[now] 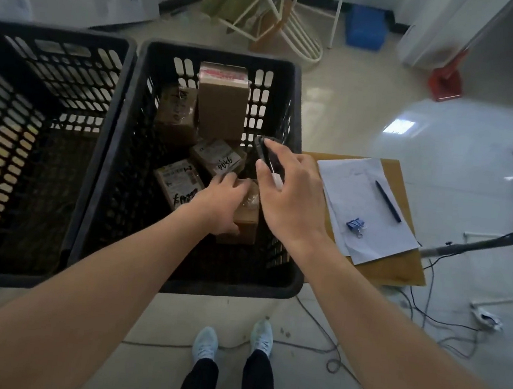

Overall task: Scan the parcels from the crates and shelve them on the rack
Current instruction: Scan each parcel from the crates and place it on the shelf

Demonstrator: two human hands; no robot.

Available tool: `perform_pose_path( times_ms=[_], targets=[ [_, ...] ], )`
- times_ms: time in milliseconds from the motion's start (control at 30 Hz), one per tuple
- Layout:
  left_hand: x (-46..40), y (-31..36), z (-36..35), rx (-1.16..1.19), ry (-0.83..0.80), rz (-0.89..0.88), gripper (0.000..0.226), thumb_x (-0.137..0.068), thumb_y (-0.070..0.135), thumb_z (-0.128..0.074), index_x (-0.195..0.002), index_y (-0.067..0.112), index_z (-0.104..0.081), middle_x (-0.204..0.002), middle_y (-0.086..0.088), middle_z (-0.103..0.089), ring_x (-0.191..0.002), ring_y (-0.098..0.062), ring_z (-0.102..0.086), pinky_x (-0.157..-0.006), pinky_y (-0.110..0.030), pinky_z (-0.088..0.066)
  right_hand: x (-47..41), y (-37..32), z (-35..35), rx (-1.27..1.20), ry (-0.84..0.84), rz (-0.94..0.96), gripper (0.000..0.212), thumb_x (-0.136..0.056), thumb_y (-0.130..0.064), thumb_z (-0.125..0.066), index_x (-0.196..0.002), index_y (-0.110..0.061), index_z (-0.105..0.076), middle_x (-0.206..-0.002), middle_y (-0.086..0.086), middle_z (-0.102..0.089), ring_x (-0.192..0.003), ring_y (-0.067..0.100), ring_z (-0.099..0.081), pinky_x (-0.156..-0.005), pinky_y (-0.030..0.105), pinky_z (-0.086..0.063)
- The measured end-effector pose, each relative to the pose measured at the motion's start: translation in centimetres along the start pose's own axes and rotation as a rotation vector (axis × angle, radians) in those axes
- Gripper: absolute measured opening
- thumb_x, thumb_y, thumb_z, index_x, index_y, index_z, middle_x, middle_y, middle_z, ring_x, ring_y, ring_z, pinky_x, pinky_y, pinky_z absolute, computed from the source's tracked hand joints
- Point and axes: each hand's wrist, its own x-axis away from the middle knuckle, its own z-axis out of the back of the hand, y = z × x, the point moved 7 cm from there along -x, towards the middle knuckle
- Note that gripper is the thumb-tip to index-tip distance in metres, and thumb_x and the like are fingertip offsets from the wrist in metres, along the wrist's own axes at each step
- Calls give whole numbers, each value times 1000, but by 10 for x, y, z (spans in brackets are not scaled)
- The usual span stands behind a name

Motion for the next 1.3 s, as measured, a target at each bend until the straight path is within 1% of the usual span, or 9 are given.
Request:
perform_pose_path(
  times_ms=[133, 300, 433, 600, 733, 833, 967, 1033, 1300],
  targets=[
    [2, -9, -6, 31, -7, 83, 134, -69, 37, -94, -166, 29, -1, -169, -11, 1, -152, -47, -14, -121, -58, -34, -4, -1, 1, -16, -11, 7, 45, -108, -45, -58, -152, -40, -54, -124, -3, -57, -98, 2, -50, -69, 3, -34],
    [16, -26, 8, 187, 35, 57, 128, -59, 35, -97, -157, 40, -15, -153, -6, -16, -142, -42, -31, -116, -58, -41, -7, -1, 3, -50, -33, -1, 45, -108, -44, -57, -152, -40, -53, -125, -2, -57, -100, 4, -53, -79, 11, -43],
    [36, -45, 30, 340, 107, 61, 125, -59, 20, -96, -150, 56, -18, -153, 0, -16, -131, -41, -45, -101, -53, -56, -6, -6, 1, -64, -57, -4, 45, -108, -44, -57, -153, -39, -53, -125, 0, -56, -102, 8, -56, -83, 19, -49],
    [64, -63, 60, 467, 272, 81, 118, -59, 16, -96, -143, 53, -23, -146, 11, -18, -127, -30, -42, -94, -37, -52, -4, -14, -1, -91, -74, -11, 45, -109, -44, -57, -153, -39, -52, -127, 1, -55, -102, 8, -54, -75, 14, -45],
    [94, -69, 82, 451, 444, 92, 117, -60, 17, -97, -142, 55, -23, -148, 5, -14, -129, -36, -44, -103, -48, -53, 1, -18, -4, -144, -87, -57, 45, -109, -45, -55, -154, -39, -50, -128, 4, -56, -101, 9, -52, -86, 26, -47],
    [116, -69, 96, 458, 563, 90, 120, -62, 17, -96, -144, 62, -21, -153, -5, -7, -126, -44, -47, -103, -55, -54, 3, -21, -8, -218, -105, -122, 46, -111, -46, -51, -156, -45, -44, -132, 4, -53, -86, 3, -48, -84, 26, -39],
    [142, -59, 113, 378, 713, 7, 117, -71, 19, -91, -151, 62, -17, -143, -6, -20, -117, -42, -52, -97, -51, -56, 6, -30, -15, -348, -166, -211, 47, -113, -47, -43, -158, -59, -34, -131, 3, -46, -84, 3, -46, -77, 25, -35],
    [152, -54, 120, 316, 775, -16, 116, -74, 21, -90, -155, 60, -17, -139, -4, -22, -114, -39, -52, -91, -44, -55, 7, -37, -15, -373, -189, -221, 46, -114, -46, -39, -156, -63, -32, -132, 5, -42, -86, 8, -50, -81, 28, -38],
    [170, -30, 131, 158, 802, -116, 104, -80, 18, -87, -159, 50, -27, -154, -16, -18, -128, -46, -47, -101, -60, -53, 13, -53, -11, -398, -247, -160, 45, -114, -46, -37, -153, -68, -33, -133, 5, -36, -89, 7, -44, -95, 34, -36]
  ],
)
